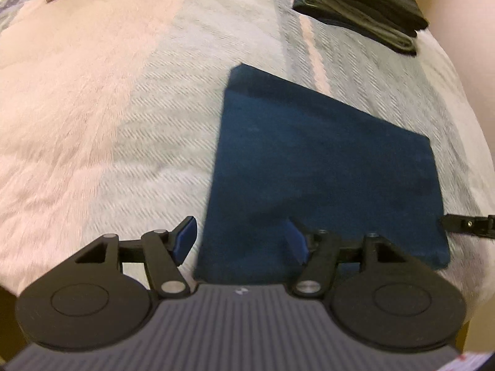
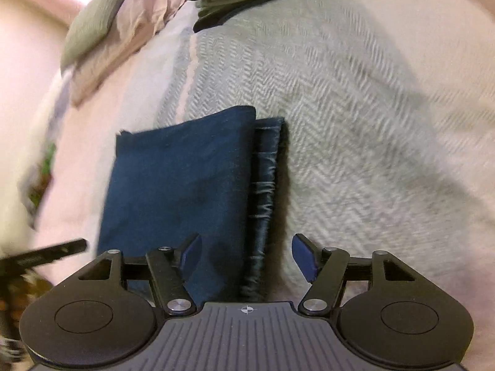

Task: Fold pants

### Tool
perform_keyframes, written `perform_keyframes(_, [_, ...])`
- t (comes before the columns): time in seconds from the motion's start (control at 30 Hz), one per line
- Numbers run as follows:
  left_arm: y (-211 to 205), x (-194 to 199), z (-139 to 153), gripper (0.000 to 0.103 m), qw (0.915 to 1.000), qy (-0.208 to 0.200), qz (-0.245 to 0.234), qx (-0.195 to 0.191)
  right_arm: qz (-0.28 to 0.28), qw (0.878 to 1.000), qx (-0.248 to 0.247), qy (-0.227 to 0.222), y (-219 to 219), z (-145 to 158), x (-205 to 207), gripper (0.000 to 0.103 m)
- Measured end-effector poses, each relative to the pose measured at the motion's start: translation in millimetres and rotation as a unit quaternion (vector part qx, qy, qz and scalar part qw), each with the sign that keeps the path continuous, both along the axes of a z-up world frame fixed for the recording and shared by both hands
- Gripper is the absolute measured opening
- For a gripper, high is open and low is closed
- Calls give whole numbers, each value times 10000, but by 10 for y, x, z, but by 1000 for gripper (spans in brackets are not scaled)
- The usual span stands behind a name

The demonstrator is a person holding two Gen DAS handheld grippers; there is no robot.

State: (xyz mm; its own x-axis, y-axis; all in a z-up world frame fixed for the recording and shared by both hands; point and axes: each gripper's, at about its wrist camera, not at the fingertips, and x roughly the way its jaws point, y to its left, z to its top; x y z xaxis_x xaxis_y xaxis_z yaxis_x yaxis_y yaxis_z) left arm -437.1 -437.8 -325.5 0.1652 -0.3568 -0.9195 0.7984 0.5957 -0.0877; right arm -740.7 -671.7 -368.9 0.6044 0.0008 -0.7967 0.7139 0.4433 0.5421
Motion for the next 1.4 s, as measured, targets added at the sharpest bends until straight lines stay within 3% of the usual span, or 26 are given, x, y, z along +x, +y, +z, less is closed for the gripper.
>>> perform_keyframes(0.2, [-13,601,-322,63,9951,871,35,-459,-262,9962,701,-450,-205,-339,3,62])
perform_keyframes(0.37, [-92,947,-701,63,9782,1915,-24,-801,-292,9878,1164,-995,-372,-561,11,62])
perform_keyframes(0.47, [-170,1115,-866,63,9630,2455,-100,-1110,-260,9843,1256,-1211,-440,-642,99,61])
perform_keyframes(0.57, [-277,1207,-989,63,9463,2951,-148,-1313,-262,9835,1258,-1271,-420,-696,245,61])
perform_keyframes(0.63, [-353,1210,-1053,62,9416,3108,-187,-1279,-279,9855,1182,-1185,-375,-692,321,60])
perform_keyframes(0.7, [-360,1209,-1069,61,9394,3161,-318,-1288,-324,9864,1095,-1186,-315,-656,276,51])
perform_keyframes(0.83, [-313,1232,-1128,54,9339,3298,-431,-1312,-726,9803,1217,-1374,-195,-679,83,47])
perform_keyframes(0.93, [-386,1201,-1079,47,9422,3077,-524,-1221,-910,9812,1144,-1263,-183,-679,144,43])
perform_keyframes(1.07, [-393,1111,-838,28,9517,2733,-734,-1193,-923,9824,1044,-1240,-141,-501,147,27])
perform_keyframes(1.23, [-443,954,-374,25,9585,2373,-897,-1303,-962,9841,907,-1190,-113,-161,194,25])
perform_keyframes(1.4, [-710,889,-48,24,9592,2236,-922,-1465,-1122,9816,901,-1255,-346,123,175,25])
